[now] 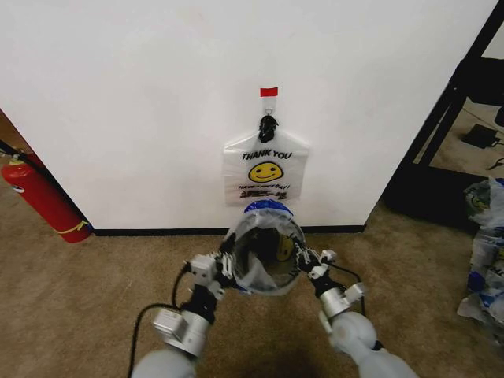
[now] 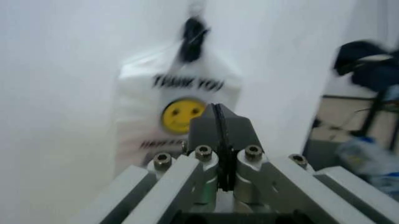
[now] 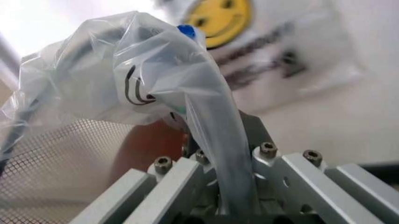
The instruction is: Pick up the garbage bag from the wall and place it over the trash bin.
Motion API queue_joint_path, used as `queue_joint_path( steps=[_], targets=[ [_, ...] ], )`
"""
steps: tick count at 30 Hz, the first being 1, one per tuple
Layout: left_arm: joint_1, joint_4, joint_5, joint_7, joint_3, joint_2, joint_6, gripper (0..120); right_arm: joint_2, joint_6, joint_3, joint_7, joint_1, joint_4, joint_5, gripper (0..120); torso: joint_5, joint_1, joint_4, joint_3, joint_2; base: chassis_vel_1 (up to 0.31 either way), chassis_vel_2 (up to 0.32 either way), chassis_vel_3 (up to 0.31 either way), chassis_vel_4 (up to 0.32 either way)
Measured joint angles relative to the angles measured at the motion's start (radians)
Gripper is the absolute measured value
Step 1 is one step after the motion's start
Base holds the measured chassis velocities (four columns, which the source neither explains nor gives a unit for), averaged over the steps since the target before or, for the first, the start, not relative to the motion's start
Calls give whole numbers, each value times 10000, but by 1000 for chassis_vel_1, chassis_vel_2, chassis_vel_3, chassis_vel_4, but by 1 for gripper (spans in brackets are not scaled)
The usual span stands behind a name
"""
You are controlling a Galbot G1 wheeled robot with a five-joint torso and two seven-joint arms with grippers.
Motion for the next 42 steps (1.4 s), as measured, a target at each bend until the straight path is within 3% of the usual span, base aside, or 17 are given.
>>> queue_joint_path(
  steps=[3, 7, 11, 12, 13, 14, 16, 17, 19, 21, 22, 24, 32, 42],
  targets=[
    [-534, 195, -879, 1052, -43, 445, -241, 0, -377, 2, 284, -1768, 123, -233, -454, 1, 2, 0, 0, 0, 0, 0, 0, 0, 0],
    [-782, 422, -1306, 1608, 2, 651, -425, 0, -569, -14, 426, -2575, 214, -384, -602, 1, -4, 0, -1, 0, 0, 0, 0, 0, 0],
    [-919, 688, -1757, 2383, 21, 767, -676, 0, -669, -30, 540, -3475, 309, -565, -818, 1, 14, -1, 9, 0, 0, 0, 0, 0, 0],
    [-1118, 1034, -2104, 3028, 36, 956, -837, 0, -809, -41, 653, -4212, 420, -714, -985, 1, 13, -1, 10, -1, 0, 0, 0, 0, 0],
    [-1449, 1538, -2522, 3782, 69, 1206, -976, 0, -967, -69, 763, -5012, 543, -877, -1157, 1, -17, 0, 0, 0, 0, 0, 0, 0, 0],
    [-1724, 1887, -2805, 4290, 105, 1348, -1046, 0, -1036, -102, 798, -5460, 622, -971, -1243, 1, -18, 0, -7, 1, 0, 0, 0, 0, 0],
    [-2269, 2486, -3156, 5148, 274, 1535, -1136, 0, -1094, -152, 811, -5902, 758, -1080, -1368, 1, 19, 0, 1, 1, 0, 0, 0, 0, 0],
    [-2561, 2762, -3220, 5428, 381, 1575, -1183, 0, -1118, -167, 802, -6007, 825, -1123, -1421, 1, 1, 0, 2, 1, -1, 0, 0, 0, 0],
    [-2921, 3088, -3257, 5636, 500, 1601, -1223, 0, -1134, -174, 777, -6042, 890, -1151, -1447, 1, -17, 0, 0, 0, 0, 0, 0, 0, 0],
    [-3439, 3538, -3309, 5771, 659, 1603, -1235, 0, -1108, -175, 697, -6019, 1009, -1200, -1456, 1, 14, 0, -1, 1, -1, 0, 0, 0, 0],
    [-3555, 3652, -3317, 5780, 694, 1584, -1223, 0, -1094, -174, 679, -5990, 1044, -1223, -1456, 1, 10, 1, -2, 1, -1, 0, 0, 0, 0],
    [-3600, 3782, -3274, 5798, 751, 1501, -1187, 0, -1064, -144, 651, -5869, 1117, -1288, -1455, 1, -5, 1, 1, 1, 0, 0, 0, 0, 0],
    [-3372, 4432, -2140, 6029, 911, 1156, -1137, 0, -1067, -79, 623, -5693, 1063, -1231, -1385, 1, 2, 0, 2, 0, 0, 0, 0, 0, 0],
    [-3834, 5223, -1682, 6116, 1124, 1054, -1150, 0, -1098, -94, 607, -5847, 909, -869, -1403, 1, 1, 0, -1, 0, 0, 0, 0, 0, 0]
  ],
)
